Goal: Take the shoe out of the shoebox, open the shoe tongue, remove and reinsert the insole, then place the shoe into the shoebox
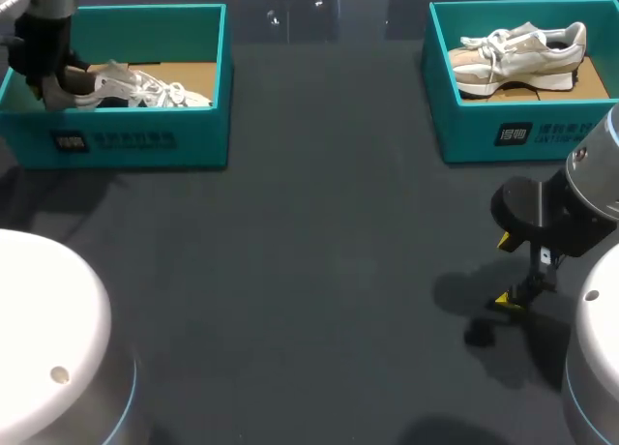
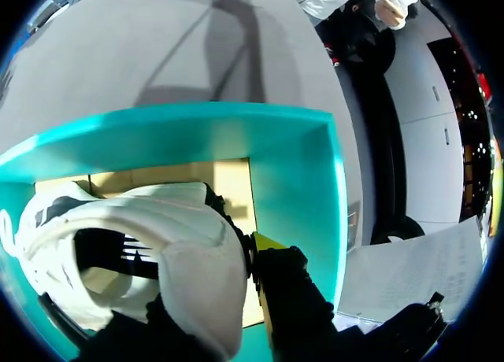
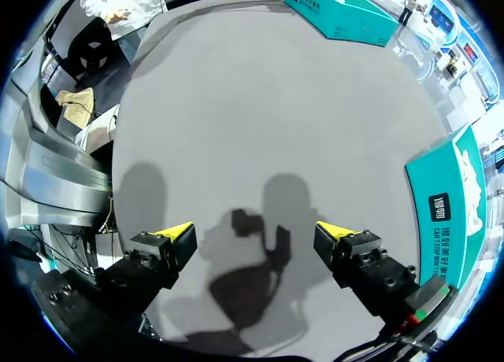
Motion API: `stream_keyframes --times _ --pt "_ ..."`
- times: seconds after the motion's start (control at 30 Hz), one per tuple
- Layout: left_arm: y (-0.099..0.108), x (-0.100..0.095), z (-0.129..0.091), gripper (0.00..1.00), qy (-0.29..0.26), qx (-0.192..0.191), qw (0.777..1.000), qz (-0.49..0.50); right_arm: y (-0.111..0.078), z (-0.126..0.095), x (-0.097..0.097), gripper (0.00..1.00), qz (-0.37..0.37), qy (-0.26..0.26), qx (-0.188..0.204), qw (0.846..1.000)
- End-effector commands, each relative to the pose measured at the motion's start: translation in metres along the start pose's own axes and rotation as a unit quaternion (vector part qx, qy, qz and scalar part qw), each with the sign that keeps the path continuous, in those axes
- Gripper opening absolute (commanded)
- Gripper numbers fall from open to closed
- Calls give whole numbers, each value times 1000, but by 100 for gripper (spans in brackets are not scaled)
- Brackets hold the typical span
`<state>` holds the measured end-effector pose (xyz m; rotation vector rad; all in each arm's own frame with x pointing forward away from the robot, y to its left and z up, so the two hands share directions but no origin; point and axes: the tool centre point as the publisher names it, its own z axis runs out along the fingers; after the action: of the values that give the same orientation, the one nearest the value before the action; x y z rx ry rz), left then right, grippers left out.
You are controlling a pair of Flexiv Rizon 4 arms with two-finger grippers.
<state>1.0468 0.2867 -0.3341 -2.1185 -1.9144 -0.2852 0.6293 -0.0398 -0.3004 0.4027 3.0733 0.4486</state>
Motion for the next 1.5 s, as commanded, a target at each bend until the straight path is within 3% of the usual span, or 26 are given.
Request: stream_keyframes --times 0.03,0.47,0.87,0.97,1.03,1.2,1.23,1.27,1.43,1.5 --pt "5 -4 8 0 1 6 1000 0 -1 0 2 100 0 -2 0 1000" --pt "4 -13 22 0 -12 20 1000 -12 -1 0 2 100 0 -2 0 1000" --pt "4 -17 34 0 -19 4 999 -31 -1 0 2 100 0 -2 0 1000" --pt "2 -18 38 9 -20 4 999 -30 -1 0 2 100 0 -2 0 1000" --pt "1 -18 39 24 -23 4 999 -29 -1 0 2 100 0 -2 0 1000" --pt "0 -14 36 44 -44 4 998 -40 -1 0 2 100 0 -2 0 1000" --pt "-1 -13 36 50 -46 3 998 -41 -1 0 2 100 0 -2 0 1000" --pt "-1 -12 35 63 -50 0 998 -44 -1 0 2 100 0 -2 0 1000" --pt "-4 -9 16 96 -85 -2 995 -52 -1 0 2 100 0 -2 0 1000" --pt "-5 -8 3 100 -94 -8 994 -53 -1 0 2 100 0 -2 0 1000"
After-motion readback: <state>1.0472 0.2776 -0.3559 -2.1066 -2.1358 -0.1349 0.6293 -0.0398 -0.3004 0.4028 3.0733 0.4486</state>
